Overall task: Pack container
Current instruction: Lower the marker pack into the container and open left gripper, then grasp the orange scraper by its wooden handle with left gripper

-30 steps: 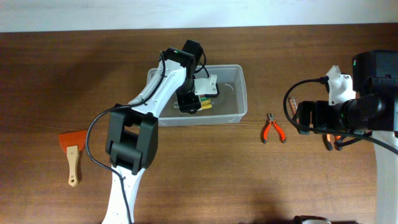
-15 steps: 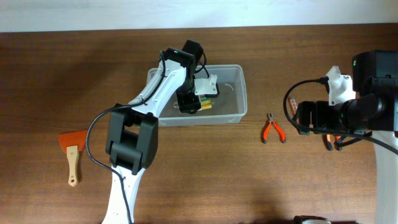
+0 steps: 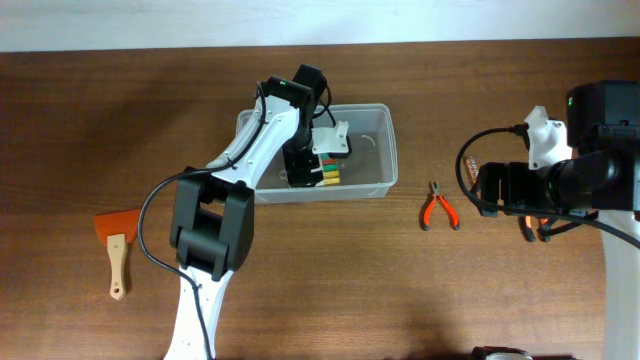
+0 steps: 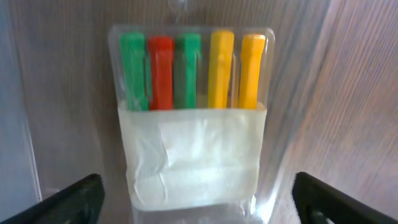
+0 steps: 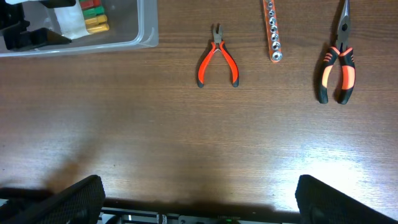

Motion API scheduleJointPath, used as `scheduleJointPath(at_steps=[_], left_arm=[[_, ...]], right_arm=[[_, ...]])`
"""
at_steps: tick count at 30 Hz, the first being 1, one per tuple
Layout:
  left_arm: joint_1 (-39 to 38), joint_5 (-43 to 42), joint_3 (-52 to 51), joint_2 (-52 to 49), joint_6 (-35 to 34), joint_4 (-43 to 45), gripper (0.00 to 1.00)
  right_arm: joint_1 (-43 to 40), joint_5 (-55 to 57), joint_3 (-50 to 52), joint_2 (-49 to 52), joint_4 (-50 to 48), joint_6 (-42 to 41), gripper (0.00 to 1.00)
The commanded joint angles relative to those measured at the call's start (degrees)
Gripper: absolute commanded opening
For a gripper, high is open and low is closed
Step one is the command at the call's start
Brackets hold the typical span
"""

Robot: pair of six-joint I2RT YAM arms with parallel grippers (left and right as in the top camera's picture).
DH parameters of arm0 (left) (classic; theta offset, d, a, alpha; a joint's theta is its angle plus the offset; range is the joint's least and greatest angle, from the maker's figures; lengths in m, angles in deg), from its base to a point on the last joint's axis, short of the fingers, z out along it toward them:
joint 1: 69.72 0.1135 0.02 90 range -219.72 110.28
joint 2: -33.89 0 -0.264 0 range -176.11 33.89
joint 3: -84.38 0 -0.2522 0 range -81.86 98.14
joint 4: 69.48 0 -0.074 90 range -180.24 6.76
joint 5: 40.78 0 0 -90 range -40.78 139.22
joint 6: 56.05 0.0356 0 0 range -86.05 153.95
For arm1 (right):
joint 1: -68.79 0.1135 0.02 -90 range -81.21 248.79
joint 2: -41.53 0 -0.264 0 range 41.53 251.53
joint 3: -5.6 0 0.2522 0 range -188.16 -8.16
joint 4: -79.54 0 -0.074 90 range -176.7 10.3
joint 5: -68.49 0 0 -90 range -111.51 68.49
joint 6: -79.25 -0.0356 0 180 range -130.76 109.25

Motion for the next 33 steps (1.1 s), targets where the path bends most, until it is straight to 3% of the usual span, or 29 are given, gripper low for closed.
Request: scheduleJointPath(at_steps=[1,6,9,15,20,26,33], left_arm=[[1.05,4.04,3.63,5.66,-5.35,-1.27,0.99],[4.02,9.46,8.09,13.77,-18.82,-4.85,0.99],[7.48,9.90,9.14,19.85,-23.39,-8.96,0.99],[18.60,9.81,9.11,30.67,-39.08,-19.15,0.99],[26.51,6.34,7.52,36.24,-42.93,-23.28,0.99],[28.89,6.36,-6.03,46.97,-45.05,-22.34,0.99],[30.40,6.82,-33.44,65.46,-49.16,-17.53,0.99]], right_arm=[[-0.33,0.33,0.00,0.04,0.00,-0.07,0.99],[-0.31,0.33,0.00,0.04,0.02,-0.09,0.99],[-0.31,0.33,0.00,0.04,0.02,-0.09,0.99],[-0.31,0.31,0.00,0.04,0.00,-0.09,0.99],[-0.33,0.31,0.00,0.04,0.00,-0.09,0.99],[-0.31,0.31,0.00,0.04,-0.02,-0.09,0.99],[-0.31,0.31,0.00,0.04,-0.04,-0.09,0.99]])
